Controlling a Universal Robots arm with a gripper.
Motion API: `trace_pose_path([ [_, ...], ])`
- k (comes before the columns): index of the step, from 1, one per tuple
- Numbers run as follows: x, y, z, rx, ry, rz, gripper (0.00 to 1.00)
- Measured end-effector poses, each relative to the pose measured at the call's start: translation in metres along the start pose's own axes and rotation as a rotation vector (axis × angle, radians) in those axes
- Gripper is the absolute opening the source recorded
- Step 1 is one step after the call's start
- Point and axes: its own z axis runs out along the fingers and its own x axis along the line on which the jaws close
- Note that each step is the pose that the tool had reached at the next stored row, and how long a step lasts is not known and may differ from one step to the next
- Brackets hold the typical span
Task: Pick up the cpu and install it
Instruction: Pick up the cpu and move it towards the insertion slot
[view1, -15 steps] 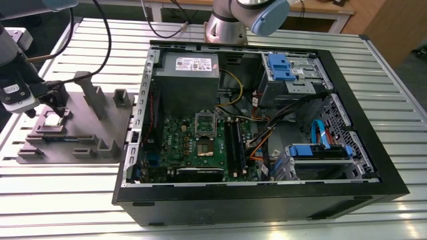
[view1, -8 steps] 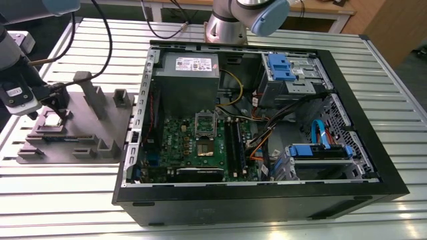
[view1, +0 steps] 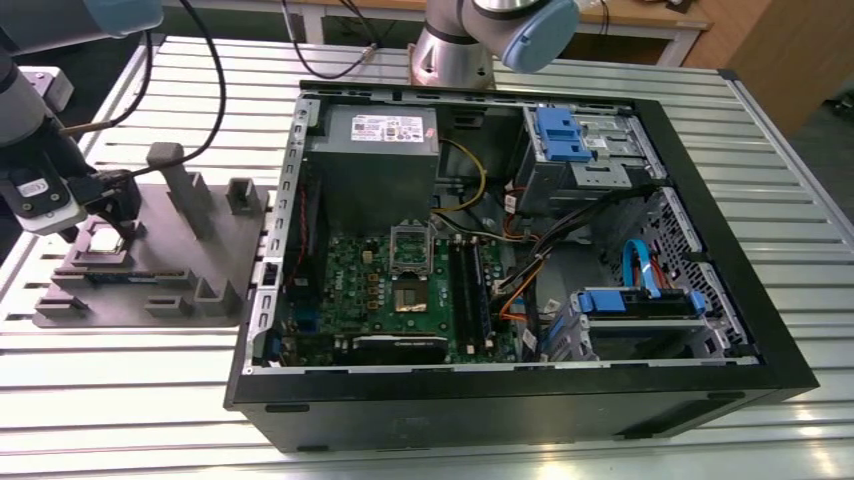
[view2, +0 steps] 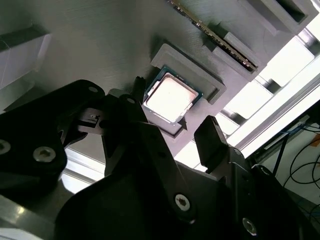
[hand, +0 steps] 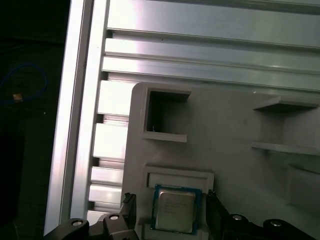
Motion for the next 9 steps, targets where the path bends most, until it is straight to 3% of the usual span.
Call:
trace_pose_path([
  [9,-0.0001,-0.0002,0.005,0.0001,0.0,0.005,0.66],
])
